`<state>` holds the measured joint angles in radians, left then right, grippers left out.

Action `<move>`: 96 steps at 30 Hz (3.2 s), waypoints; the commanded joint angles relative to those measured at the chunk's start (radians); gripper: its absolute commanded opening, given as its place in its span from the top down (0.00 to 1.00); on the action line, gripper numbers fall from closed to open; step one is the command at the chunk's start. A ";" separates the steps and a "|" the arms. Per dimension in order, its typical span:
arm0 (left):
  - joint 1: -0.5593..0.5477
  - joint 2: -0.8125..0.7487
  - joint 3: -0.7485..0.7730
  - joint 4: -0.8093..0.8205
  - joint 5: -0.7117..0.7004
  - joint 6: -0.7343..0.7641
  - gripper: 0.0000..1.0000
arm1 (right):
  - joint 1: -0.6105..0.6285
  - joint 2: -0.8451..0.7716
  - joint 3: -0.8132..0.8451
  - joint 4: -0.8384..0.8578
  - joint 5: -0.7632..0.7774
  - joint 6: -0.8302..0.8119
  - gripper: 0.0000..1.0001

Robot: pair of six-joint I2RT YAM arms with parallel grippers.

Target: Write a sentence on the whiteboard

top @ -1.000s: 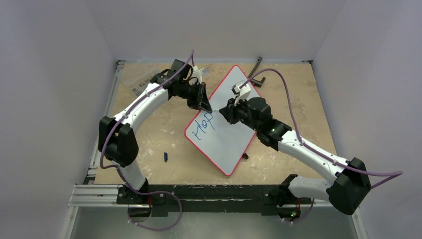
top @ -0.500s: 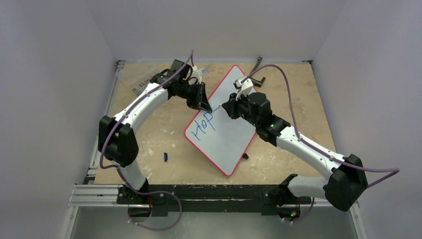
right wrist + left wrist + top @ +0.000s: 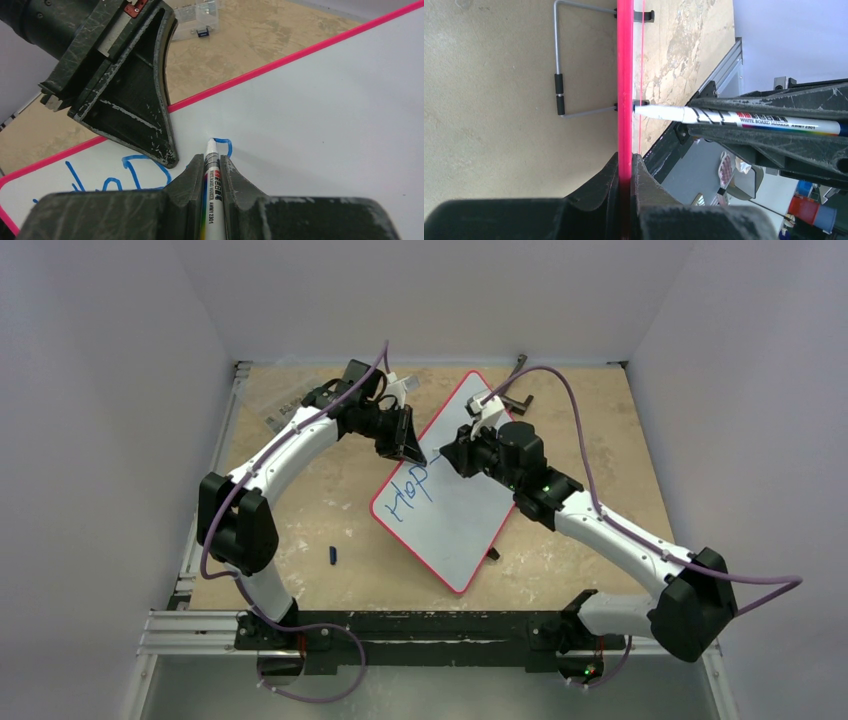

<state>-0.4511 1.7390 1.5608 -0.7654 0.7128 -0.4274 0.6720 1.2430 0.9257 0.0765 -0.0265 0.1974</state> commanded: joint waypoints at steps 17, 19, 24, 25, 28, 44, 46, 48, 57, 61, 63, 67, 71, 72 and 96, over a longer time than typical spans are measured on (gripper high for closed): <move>-0.004 -0.065 0.019 0.040 -0.017 0.012 1.00 | 0.005 -0.075 -0.117 0.029 -0.132 0.005 1.00; -0.004 -0.065 0.019 0.041 -0.017 0.012 1.00 | 0.004 -0.086 -0.128 0.031 -0.141 0.010 1.00; -0.004 -0.066 0.018 0.040 -0.018 0.012 1.00 | 0.004 -0.101 -0.141 0.022 -0.145 0.011 1.00; -0.004 -0.068 0.018 0.041 -0.018 0.012 1.00 | 0.003 -0.103 -0.145 0.020 -0.142 0.010 1.00; -0.004 -0.068 0.017 0.040 -0.018 0.012 1.00 | 0.004 -0.102 -0.149 0.015 -0.128 0.023 1.00; -0.004 -0.073 0.016 0.041 -0.019 0.014 1.00 | 0.004 -0.056 -0.115 -0.036 0.065 0.063 1.00; -0.004 -0.073 0.016 0.040 -0.018 0.013 1.00 | 0.003 -0.049 -0.106 -0.038 0.074 0.065 1.00; -0.004 -0.073 0.016 0.041 -0.017 0.013 1.00 | 0.002 -0.042 -0.098 -0.036 0.079 0.066 1.00; -0.004 -0.073 0.018 0.040 -0.017 0.013 1.00 | -0.009 -0.006 -0.057 -0.041 0.089 0.068 1.00; -0.004 -0.075 0.018 0.040 -0.016 0.013 1.00 | -0.012 -0.001 -0.038 -0.049 0.092 0.064 1.00; -0.003 -0.075 0.018 0.040 -0.016 0.013 1.00 | -0.013 -0.007 -0.029 -0.061 0.100 0.056 1.00; -0.004 -0.076 0.018 0.038 -0.018 0.013 1.00 | -0.016 -0.041 -0.017 -0.086 0.133 0.026 1.00; -0.004 -0.078 0.018 0.039 -0.019 0.013 1.00 | -0.020 -0.082 0.000 -0.122 0.136 0.010 1.00; -0.004 -0.080 0.018 0.039 -0.019 0.013 1.00 | -0.021 -0.091 0.006 -0.130 0.135 0.009 1.00; -0.007 -0.081 0.016 0.023 -0.058 0.024 1.00 | -0.020 -0.297 -0.099 -0.136 0.118 0.024 1.00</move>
<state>-0.4610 1.7061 1.5593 -0.7795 0.6781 -0.4259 0.6540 0.9691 0.8345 -0.0845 0.0841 0.2306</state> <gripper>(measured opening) 0.049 0.093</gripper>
